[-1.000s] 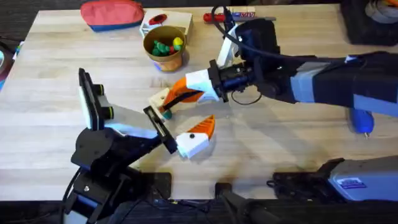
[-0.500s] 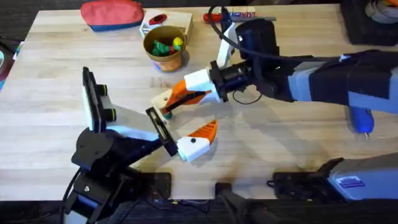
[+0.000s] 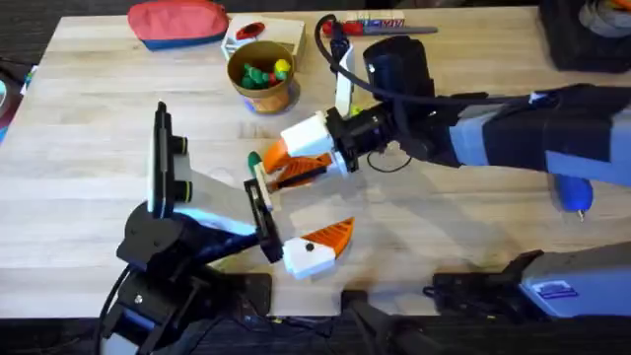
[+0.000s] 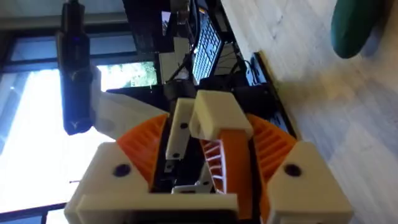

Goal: Pick up the gripper from the table and insert it into the empty holder that is missing its gripper. Then pick up a screw, insert it into the mounting hole, and use the screwdriver to tighten it. Finally, clean up the table by picking up the vegetable and placing it into the bucket.

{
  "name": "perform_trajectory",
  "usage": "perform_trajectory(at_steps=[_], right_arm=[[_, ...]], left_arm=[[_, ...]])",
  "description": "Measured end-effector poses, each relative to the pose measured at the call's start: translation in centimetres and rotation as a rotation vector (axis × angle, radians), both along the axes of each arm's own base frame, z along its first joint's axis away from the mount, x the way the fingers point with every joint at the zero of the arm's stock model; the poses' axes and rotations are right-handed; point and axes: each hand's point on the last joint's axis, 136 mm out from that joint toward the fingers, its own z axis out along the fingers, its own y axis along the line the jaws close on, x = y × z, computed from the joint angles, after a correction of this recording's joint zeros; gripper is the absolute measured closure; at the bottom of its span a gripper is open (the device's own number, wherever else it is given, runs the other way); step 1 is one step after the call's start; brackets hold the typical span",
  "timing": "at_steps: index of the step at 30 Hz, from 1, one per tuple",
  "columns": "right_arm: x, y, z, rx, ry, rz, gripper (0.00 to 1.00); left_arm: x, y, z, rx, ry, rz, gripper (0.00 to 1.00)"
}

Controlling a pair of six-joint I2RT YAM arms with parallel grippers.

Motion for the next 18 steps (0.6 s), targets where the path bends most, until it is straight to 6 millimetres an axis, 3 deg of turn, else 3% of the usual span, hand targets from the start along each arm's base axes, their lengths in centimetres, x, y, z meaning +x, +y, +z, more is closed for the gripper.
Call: perform_trajectory(at_steps=[5,8,13,18], right_arm=[[-0.1,0.0,0.1,0.006,-0.009,0.007,0.189],[0.1,-0.1,0.1,0.014,-0.027,0.006,0.039],[1.9,-1.2,0.1,0.027,-0.068,-0.04,0.012],[6.1,-3.7,-0.3,0.022,-0.163,-0.171,0.008]], left_arm=[[-0.3,-0.1,0.0,-0.001,0.001,-0.021,0.012],[-0.4,-0.1,0.0,-0.001,0.002,-0.023,0.012],[-0.4,-0.1,0.0,-0.001,0.002,-0.024,0.012],[-0.4,-0.1,0.0,-0.001,0.002,-0.024,0.013]])
